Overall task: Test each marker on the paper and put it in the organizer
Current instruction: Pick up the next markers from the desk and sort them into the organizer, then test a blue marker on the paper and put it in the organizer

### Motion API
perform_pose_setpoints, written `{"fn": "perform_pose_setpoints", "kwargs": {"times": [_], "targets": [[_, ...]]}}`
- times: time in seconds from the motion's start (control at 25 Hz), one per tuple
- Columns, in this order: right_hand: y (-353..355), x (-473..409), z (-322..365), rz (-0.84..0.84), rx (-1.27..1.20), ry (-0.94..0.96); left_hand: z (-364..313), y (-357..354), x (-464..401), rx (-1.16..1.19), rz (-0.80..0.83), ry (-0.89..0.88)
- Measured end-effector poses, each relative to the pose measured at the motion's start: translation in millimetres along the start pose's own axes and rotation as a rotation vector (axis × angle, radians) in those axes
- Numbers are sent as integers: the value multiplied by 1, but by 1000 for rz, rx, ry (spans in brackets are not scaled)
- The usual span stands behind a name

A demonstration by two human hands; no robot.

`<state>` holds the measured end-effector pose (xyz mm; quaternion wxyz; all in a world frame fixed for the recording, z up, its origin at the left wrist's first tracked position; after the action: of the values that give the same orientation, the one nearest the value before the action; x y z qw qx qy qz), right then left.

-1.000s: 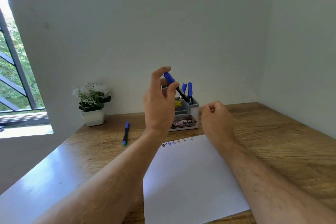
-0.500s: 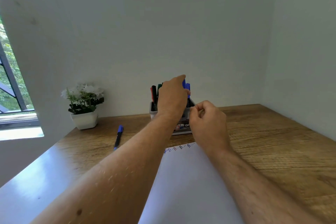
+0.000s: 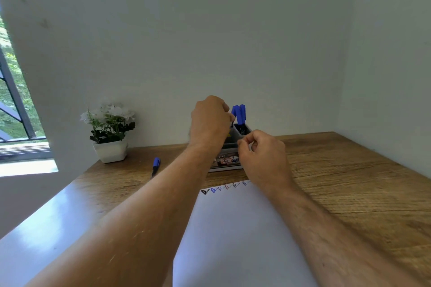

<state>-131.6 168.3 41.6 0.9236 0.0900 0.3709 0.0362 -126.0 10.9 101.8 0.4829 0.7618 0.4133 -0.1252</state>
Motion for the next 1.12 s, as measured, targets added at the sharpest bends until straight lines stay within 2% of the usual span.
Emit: {"fn": "perform_pose_setpoints", "kwargs": {"times": [0.12, 0.44, 0.72, 0.96, 1.12], "targets": [[-7, 3, 4, 75, 18, 20, 22, 25, 10, 92, -3, 50], [-15, 7, 9, 186, 52, 57, 108, 64, 37, 27, 41, 238], [-28, 5, 8, 244, 64, 102, 149, 39, 43, -186, 135, 284], [-35, 6, 8, 293, 80, 116, 167, 36, 38, -253, 143, 303], [-34, 6, 8, 292, 80, 121, 175, 32, 41, -379, 174, 307]]}}
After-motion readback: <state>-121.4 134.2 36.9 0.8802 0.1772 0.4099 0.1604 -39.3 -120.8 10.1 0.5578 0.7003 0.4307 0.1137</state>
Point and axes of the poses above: each hand's wrist, its own x-axis away from the middle knuckle, its own y-axis out of the back of the hand, z = x × y, the point moved 10 cm from there along -x, towards the middle knuckle, and after that the axes turned 12 degrees about -x, right-handed, at the moved point
